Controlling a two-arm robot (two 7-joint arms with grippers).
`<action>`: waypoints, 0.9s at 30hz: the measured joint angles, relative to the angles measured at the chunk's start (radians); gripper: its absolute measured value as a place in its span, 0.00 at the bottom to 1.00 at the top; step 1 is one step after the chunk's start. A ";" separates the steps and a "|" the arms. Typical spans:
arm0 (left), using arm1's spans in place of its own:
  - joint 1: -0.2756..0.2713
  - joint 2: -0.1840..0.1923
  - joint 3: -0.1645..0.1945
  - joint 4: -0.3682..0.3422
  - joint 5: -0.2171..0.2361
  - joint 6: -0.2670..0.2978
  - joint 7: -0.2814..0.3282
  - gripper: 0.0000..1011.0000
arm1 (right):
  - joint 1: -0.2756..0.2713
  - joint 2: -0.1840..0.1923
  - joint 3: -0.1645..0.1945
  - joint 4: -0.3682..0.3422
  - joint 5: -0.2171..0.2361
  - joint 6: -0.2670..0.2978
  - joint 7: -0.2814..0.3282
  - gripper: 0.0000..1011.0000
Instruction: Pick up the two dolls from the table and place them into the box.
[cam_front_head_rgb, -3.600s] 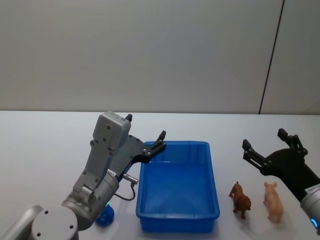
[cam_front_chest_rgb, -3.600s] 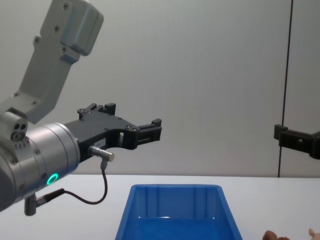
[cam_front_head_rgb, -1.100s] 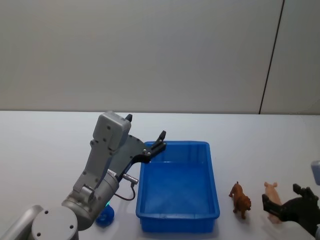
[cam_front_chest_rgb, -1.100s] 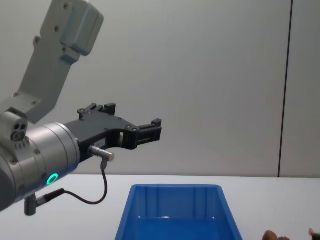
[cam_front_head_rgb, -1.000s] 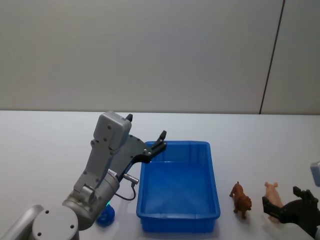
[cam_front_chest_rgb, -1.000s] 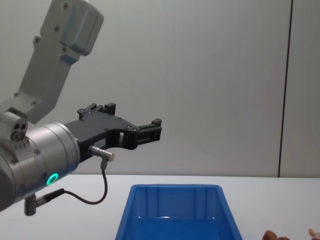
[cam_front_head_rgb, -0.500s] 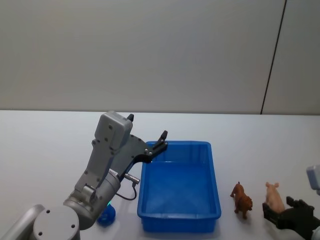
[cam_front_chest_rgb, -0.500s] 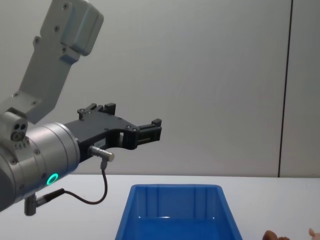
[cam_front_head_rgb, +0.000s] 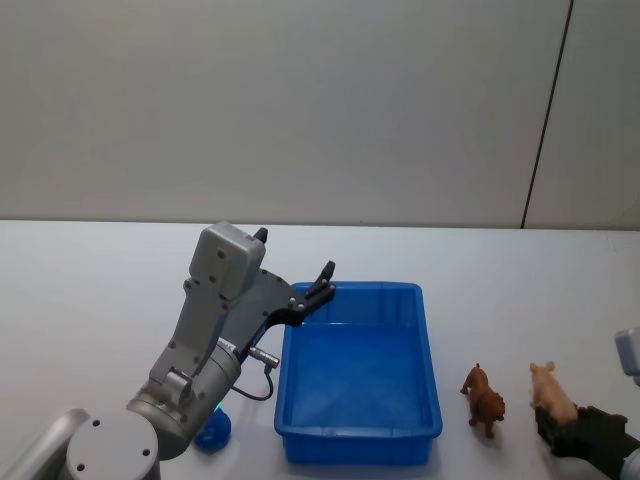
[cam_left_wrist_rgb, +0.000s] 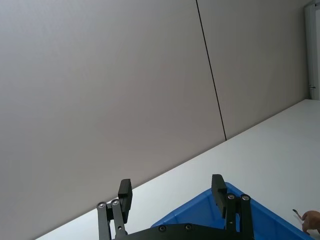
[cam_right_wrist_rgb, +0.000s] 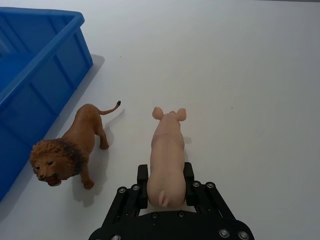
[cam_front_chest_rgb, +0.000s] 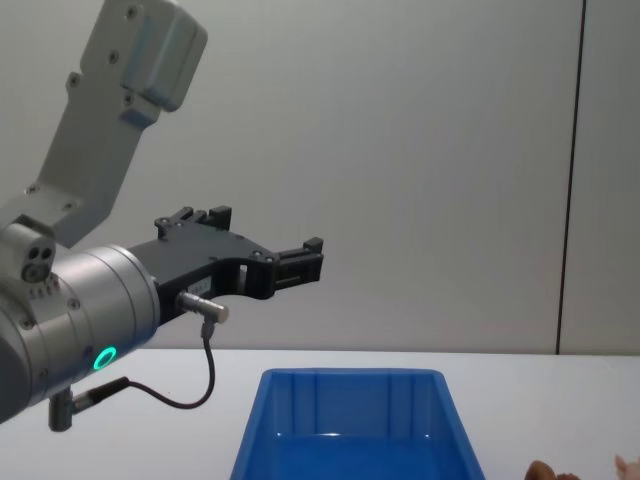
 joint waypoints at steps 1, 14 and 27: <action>0.000 0.000 0.000 0.000 0.000 0.000 0.000 0.99 | 0.000 0.000 0.000 0.000 0.001 0.000 0.000 0.38; 0.000 0.000 0.000 0.000 0.000 0.000 0.000 0.99 | -0.001 0.004 0.009 -0.041 0.003 -0.064 0.003 0.38; 0.000 0.000 0.000 0.000 0.000 0.000 0.000 0.99 | 0.017 0.002 0.000 -0.119 -0.032 -0.121 0.087 0.37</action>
